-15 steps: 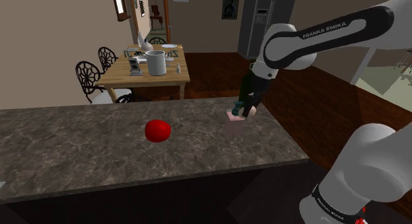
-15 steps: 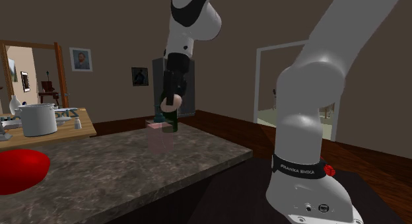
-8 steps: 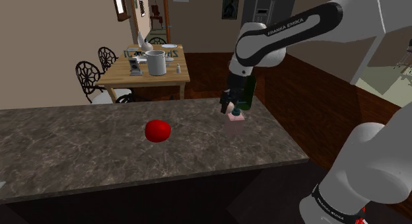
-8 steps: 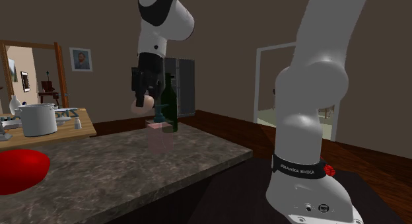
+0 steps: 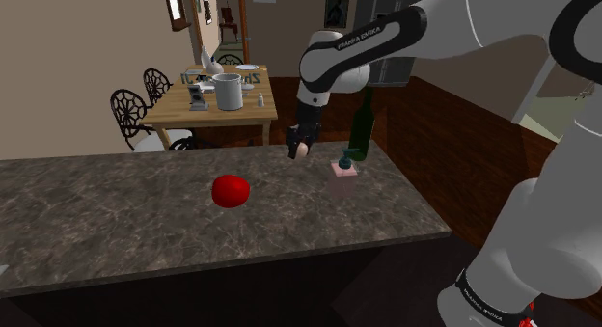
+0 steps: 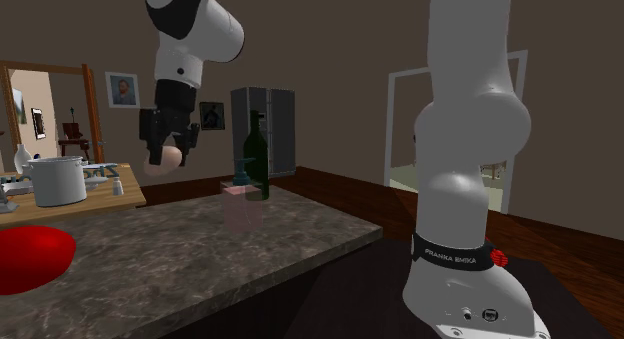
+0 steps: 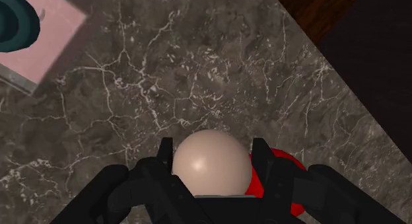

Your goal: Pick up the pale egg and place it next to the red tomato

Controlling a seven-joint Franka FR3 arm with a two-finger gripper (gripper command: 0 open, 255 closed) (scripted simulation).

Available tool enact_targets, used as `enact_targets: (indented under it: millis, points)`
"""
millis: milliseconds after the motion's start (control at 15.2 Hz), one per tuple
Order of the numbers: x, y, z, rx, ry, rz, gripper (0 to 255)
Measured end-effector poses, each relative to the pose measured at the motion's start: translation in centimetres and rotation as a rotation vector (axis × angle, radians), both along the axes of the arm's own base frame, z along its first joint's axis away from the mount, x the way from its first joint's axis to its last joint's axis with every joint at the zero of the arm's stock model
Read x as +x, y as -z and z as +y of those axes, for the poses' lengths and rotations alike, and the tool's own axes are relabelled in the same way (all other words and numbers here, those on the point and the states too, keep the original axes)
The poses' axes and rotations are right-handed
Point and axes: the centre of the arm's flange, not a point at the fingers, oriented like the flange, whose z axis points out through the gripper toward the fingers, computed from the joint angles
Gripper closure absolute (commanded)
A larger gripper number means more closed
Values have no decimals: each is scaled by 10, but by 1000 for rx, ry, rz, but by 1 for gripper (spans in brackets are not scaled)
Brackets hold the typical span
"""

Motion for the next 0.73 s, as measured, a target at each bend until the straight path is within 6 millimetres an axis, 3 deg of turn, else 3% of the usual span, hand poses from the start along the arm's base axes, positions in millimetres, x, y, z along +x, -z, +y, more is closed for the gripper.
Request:
enact_targets:
  millis: [396,726]
  points:
    - [69,-3,44,0,-1,0,255]
    - [82,15,55,0,0,1,255]
